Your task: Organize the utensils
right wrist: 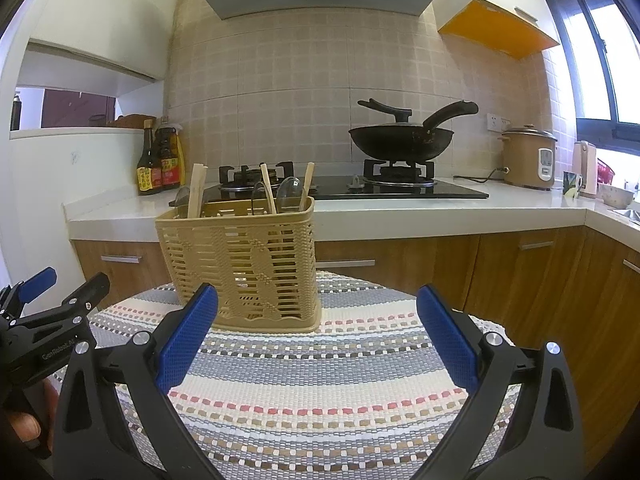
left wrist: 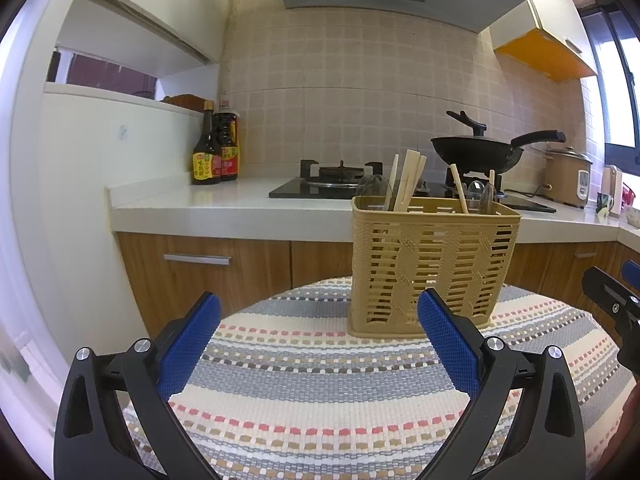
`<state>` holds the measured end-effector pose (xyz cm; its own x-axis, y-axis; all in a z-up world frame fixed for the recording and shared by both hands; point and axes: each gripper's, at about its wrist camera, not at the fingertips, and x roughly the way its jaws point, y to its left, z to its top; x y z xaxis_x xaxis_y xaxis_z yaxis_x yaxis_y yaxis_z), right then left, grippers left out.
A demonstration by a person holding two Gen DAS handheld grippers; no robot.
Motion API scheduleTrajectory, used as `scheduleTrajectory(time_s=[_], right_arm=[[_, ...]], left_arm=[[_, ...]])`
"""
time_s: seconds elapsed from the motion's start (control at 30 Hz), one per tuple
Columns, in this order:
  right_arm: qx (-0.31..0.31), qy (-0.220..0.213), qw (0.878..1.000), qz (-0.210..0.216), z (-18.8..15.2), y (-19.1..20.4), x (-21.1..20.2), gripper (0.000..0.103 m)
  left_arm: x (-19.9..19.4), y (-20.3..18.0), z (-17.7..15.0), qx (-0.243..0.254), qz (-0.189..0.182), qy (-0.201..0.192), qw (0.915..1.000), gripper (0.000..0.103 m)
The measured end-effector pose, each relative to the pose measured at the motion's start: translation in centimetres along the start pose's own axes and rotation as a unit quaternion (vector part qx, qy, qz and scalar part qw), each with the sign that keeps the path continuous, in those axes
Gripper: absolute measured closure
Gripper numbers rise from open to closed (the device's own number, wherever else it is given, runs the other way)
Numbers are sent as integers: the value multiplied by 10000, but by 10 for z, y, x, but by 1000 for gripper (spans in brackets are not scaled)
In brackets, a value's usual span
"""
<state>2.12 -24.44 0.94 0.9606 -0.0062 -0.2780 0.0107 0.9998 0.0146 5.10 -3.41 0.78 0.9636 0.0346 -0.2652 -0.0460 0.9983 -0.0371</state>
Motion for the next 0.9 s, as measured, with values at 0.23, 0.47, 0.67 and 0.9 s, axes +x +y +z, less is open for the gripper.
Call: scheduleTrajectory(time_s=[0.23,0.47,0.67,0.9], right_arm=[[-39,20,10000,-2,0,1,1,8],[-76,29,10000,3,-1,3,1,8],[-74,49,10000,21,-1,3,1,8],[-89,57,9999,10,-1,5,2,8]], left_arm=[[0,-1,0,3,-25,16,10000,8],[1,-1,1,19,-14,19,10000,8],[1,-3,0,52,-25,10,10000,8],[0,-4,0,62,-20,2,10000,8]])
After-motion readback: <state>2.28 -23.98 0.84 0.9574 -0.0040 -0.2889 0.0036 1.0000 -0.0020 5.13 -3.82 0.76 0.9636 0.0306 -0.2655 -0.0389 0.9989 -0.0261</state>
